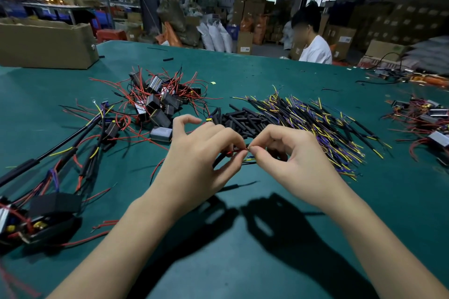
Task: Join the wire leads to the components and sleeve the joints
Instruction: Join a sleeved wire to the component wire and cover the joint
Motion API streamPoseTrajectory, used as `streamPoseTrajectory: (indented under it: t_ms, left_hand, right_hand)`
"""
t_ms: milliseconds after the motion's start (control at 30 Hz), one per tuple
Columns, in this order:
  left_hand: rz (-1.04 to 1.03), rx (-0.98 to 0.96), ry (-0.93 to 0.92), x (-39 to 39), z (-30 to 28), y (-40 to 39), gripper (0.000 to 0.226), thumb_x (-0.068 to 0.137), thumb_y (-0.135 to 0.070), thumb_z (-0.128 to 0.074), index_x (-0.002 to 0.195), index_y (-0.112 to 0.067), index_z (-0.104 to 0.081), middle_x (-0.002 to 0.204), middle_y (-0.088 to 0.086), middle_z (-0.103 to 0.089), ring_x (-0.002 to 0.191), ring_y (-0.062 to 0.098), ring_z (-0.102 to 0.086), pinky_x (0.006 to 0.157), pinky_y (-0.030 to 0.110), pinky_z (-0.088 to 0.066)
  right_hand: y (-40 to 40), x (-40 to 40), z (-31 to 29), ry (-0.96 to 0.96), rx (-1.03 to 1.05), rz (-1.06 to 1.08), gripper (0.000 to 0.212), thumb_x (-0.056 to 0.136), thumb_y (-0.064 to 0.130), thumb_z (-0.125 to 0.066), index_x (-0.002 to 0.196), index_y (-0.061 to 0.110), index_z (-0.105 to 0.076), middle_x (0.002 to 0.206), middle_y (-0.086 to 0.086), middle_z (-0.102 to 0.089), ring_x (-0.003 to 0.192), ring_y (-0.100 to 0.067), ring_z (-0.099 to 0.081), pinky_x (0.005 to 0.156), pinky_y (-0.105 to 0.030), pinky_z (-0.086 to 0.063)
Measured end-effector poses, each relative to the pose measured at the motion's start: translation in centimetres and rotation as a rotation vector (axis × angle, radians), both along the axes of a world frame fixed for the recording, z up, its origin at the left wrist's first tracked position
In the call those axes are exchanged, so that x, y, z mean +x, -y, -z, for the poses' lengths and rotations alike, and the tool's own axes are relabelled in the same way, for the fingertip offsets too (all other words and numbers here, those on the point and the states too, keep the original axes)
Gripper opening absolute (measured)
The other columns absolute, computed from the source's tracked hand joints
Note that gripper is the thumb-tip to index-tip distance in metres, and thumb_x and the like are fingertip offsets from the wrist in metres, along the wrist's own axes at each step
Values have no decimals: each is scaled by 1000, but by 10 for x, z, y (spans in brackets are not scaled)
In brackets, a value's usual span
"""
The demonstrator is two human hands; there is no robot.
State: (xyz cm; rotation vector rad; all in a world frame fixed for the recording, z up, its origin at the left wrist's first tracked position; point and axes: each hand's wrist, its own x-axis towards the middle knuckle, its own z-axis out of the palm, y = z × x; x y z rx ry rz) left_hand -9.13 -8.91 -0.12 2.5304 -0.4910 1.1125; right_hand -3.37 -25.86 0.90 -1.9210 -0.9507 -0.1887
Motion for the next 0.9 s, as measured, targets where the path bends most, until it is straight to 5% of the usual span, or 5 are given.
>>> streamPoseTrajectory:
  t_ms: [267, 400, 667, 733, 900]
  left_hand:
    - [-9, 132, 103, 2, -2, -4, 15, 90, -27, -62, 80, -19, -69, 74, -9, -62, 66, 17, -59, 79, 42, -37]
    - [31, 25, -10, 0, -1, -1, 13, 87, -27, -62, 79, -20, -69, 73, -9, -60, 66, 15, -57, 78, 39, -34]
    - [-25, -511, -327, -1, -4, 11, 17, 75, -34, -57, 63, -24, -64, 67, -12, -63, 74, 3, -54, 93, 44, -35]
    - [3, -648, -448, -1, -8, 9, 19, 71, -37, -54, 60, -26, -64, 59, -10, -58, 59, 0, -48, 81, 40, -41]
    - [154, -904, -762, 1, -11, -5, 28, 58, -46, -58, 59, -18, -57, 72, 17, -38, 68, 30, -25, 64, 40, -17]
  right_hand:
    - [0, -1, -3, -86, 14, -58, 16, 85, 3, -64, 72, 12, -65, 66, -5, -63, 56, -26, -51, 55, -41, -41]
    - [3, -1, -4, -27, -65, -60, 16, 83, 8, -64, 70, 17, -63, 58, 11, -54, 53, -3, -41, 51, -22, -32]
    - [-6, -8, -1, 635, -304, 194, 7, 81, 15, -58, 75, 16, -60, 71, 6, -56, 59, -14, -43, 57, -35, -41]
    - [-10, -10, -1, 885, -326, 264, 11, 83, 12, -56, 74, 15, -62, 69, 0, -58, 57, -22, -48, 57, -34, -39]
    - [-13, -9, 4, 1189, -263, 308, 24, 92, 11, -52, 73, 14, -65, 67, -2, -60, 56, -24, -50, 57, -35, -33]
